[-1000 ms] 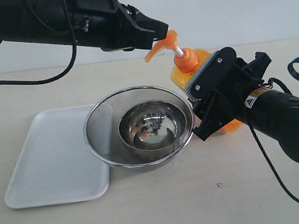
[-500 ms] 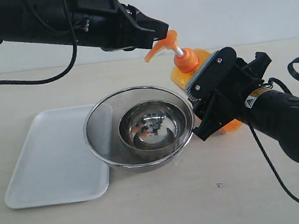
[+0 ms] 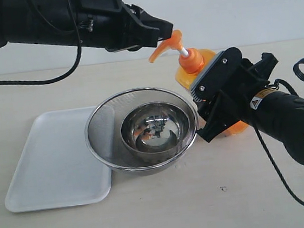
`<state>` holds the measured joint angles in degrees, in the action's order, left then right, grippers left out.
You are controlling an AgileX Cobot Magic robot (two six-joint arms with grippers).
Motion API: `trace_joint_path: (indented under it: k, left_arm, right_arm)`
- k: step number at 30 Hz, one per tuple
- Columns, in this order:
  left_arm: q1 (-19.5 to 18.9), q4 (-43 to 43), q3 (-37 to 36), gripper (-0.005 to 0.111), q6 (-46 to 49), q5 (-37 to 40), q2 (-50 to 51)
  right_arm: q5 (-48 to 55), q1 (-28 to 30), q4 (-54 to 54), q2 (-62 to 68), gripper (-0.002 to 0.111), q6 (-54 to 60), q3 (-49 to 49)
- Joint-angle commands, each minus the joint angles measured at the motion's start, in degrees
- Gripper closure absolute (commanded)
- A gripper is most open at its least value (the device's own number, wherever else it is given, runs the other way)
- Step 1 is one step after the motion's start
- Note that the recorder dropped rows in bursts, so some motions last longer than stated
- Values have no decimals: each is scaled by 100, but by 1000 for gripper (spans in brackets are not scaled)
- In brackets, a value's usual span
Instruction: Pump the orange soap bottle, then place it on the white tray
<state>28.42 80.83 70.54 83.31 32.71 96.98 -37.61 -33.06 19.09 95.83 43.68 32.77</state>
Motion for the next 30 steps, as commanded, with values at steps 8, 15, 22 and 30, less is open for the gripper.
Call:
trace_joint_path:
  k: [8,15,22,30]
  left_arm:
    - [27,-232,-63,102,68,19,173]
    - [27,-232,-63,102,68,14,341]
    - [27,-232,-63,102,68,24,443]
    - [27,-232,-63,102,68,24,443]
  right_arm:
    - [573,-15,-6,74,108,-191,-63]
    - [573,-15,-6,74,108,-191,-63]
    - [573,-15,-6,74,108,-221,-63]
    - [573,-15,-6,74,108,-221,-63]
